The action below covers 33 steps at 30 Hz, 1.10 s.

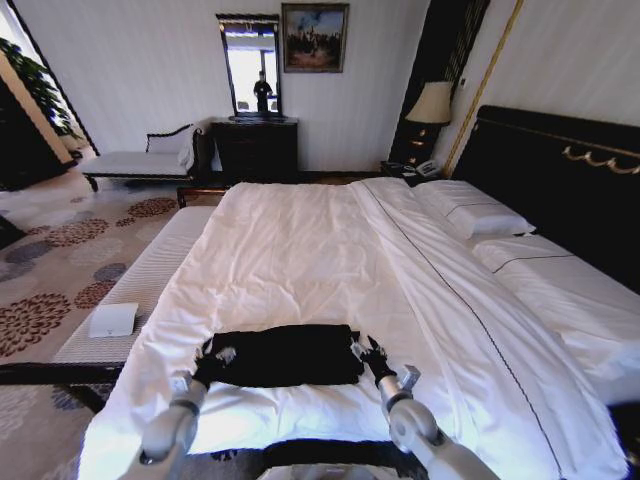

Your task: Fold the clothes on the bed.

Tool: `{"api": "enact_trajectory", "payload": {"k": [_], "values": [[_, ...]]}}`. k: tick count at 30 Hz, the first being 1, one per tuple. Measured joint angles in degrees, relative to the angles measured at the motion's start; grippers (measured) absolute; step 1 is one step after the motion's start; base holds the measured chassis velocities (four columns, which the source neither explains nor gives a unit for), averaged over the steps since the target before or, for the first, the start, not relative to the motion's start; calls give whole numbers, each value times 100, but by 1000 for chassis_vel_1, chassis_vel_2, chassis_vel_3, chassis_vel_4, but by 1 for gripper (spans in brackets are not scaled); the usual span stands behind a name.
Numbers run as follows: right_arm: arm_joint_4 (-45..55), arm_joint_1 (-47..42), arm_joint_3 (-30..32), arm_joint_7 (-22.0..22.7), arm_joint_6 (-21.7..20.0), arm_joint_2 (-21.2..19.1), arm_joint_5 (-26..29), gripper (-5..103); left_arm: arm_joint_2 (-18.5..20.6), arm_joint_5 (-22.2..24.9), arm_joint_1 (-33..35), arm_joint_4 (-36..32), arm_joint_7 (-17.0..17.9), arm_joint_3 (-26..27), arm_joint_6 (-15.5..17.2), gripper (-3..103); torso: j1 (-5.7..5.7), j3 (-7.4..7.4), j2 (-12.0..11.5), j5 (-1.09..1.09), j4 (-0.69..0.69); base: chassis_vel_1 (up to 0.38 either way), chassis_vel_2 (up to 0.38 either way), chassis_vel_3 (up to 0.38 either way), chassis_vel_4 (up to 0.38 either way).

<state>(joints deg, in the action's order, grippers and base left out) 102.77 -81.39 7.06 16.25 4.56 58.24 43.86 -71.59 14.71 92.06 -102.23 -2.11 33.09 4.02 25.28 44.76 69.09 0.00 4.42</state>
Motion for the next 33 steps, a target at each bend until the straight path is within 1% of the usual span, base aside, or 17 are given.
{"api": "enact_trajectory", "payload": {"k": [2,6,8,10,11,13,14,16,18,19,20,21,23,25,26,29,33], "values": [[-52,-156,50,4,-39,-71,-392,98,8,-287,176,166,-50,98,-150,100,0,0,0,0,0,0,0,0,0],[-64,-312,99,63,-89,-171,-697,100,25,-354,367,299,-107,279,-324,100,0,-1,0,0,0,0,0,0,0],[-40,-376,148,233,-151,-231,-850,100,46,-363,411,382,-116,414,-467,100,-1,-1,0,0,1,0,0,0,0],[29,-409,240,391,-157,-270,-998,100,65,-210,411,344,-109,550,-576,100,-1,0,0,-1,0,0,0,0,0],[29,-409,240,391,-157,-270,-998,100,65,-210,411,344,-109,550,-576,100,-1,0,0,-1,0,0,0,0,0],[186,-435,331,426,-45,-275,-1043,100,57,98,380,55,-77,656,-622,100,-1,-1,0,1,0,0,0,0,0],[316,-449,348,401,67,-254,-1016,100,26,231,355,-127,-49,659,-640,100,-1,0,0,1,-1,0,0,0,0],[407,-461,336,333,153,-222,-972,100,-10,305,337,-265,-46,614,-655,100,-1,0,0,0,0,0,0,0,0],[522,-493,220,189,243,-137,-857,100,-127,326,296,-447,-47,421,-712,100,-1,0,0,2,0,0,0,0,0],[534,-522,122,146,237,-87,-813,100,-212,241,271,-453,-55,290,-751,100,0,0,0,2,0,0,0,0,0],[534,-522,122,146,237,-87,-813,100,-212,241,271,-453,-55,290,-751,100,0,0,0,2,0,0,0,0,0],[487,-551,9,132,203,-30,-859,100,-327,49,241,-392,-93,148,-827,100,-1,0,0,-2,0,0,0,0,0],[281,-617,-115,168,64,34,-1202,100,-484,-312,202,-153,-119,-59,-935,100,-1,0,0,2,-1,0,0,0,0],[68,-690,-138,323,-128,39,-1569,100,-601,-569,184,101,-131,-219,-1004,100,-1,0,0,-1,0,0,0,0,0],[68,-690,-138,323,-128,39,-1569,100,-601,-569,184,101,-131,-219,-1004,100,-1,0,0,-1,0,0,0,0,0],[-177,-802,-43,563,-211,11,-1975,100,-712,-676,174,410,-132,-272,-1030,100,-1,0,1,1,-1,0,0,0,0],[-191,-938,101,780,-215,-53,-2068,100,-703,-632,171,538,-128,-174,-1078,100,-1,-1,0,1,-1,0,0,0,0]]}}
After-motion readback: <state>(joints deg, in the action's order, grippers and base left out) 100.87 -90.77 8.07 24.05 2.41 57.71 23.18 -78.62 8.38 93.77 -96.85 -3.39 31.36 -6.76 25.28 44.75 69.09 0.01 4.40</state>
